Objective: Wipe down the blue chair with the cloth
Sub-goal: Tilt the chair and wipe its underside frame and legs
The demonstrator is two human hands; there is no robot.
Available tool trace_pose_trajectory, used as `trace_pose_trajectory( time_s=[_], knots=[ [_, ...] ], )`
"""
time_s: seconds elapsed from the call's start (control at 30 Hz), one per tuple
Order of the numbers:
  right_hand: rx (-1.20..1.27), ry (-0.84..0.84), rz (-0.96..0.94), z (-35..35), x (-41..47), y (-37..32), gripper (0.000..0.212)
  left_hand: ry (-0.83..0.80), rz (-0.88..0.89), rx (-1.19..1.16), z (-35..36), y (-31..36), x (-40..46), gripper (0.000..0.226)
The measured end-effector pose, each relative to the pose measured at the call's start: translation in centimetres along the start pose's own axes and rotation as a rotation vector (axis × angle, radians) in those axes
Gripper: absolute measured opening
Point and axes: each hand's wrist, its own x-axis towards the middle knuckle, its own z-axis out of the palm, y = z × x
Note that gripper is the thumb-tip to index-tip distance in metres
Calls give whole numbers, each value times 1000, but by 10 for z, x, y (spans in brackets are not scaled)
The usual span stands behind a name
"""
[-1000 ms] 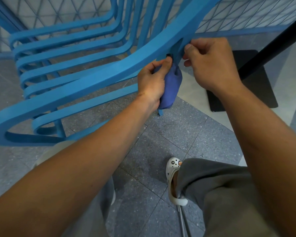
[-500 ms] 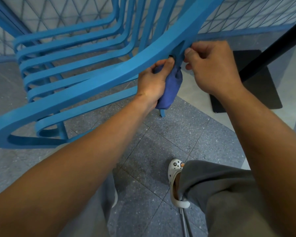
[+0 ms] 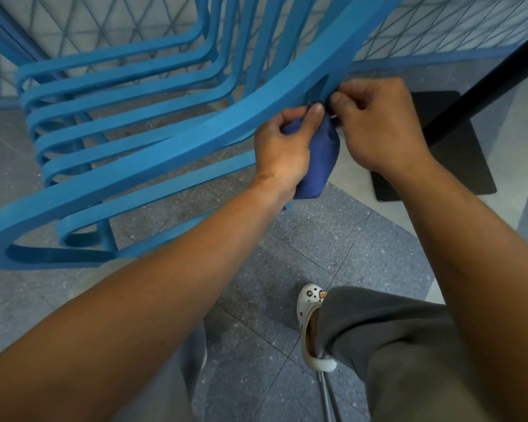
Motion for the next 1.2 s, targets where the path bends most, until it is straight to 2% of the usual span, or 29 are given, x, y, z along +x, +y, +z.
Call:
trace_pose_trajectory(
  time_s=[0.07,0.2,0.3,0.4,0.53,0.6,0.77,0.97,1.2],
  knots=[
    [9,-2,24,1,1,0,23,29,-38,85,-6,-14,-1,15],
    [1,-29,48,-1,-4,-3,22,62,-155,104,-16,-34,-4,13],
    [-15,-82,67,-2,-9,-1,34,39,-161,192,-35,-47,-8,13],
    [-93,-180,84,-4,-13,-2,38,36,-247,321,-73,-66,-8,8],
    [-275,-403,196,6,-16,-5,44,60,-298,488,-109,-93,1,17],
    [-296,-398,228,18,-17,-2,47,50,-289,521,-110,-101,7,17],
    [-290,-351,302,40,-11,14,54,28,-277,519,-93,-119,26,20],
    [-261,-386,254,46,-8,19,37,53,-392,447,-73,-145,45,26],
    [-292,-380,225,47,-6,21,32,40,-424,316,-52,-147,50,22]
  ],
)
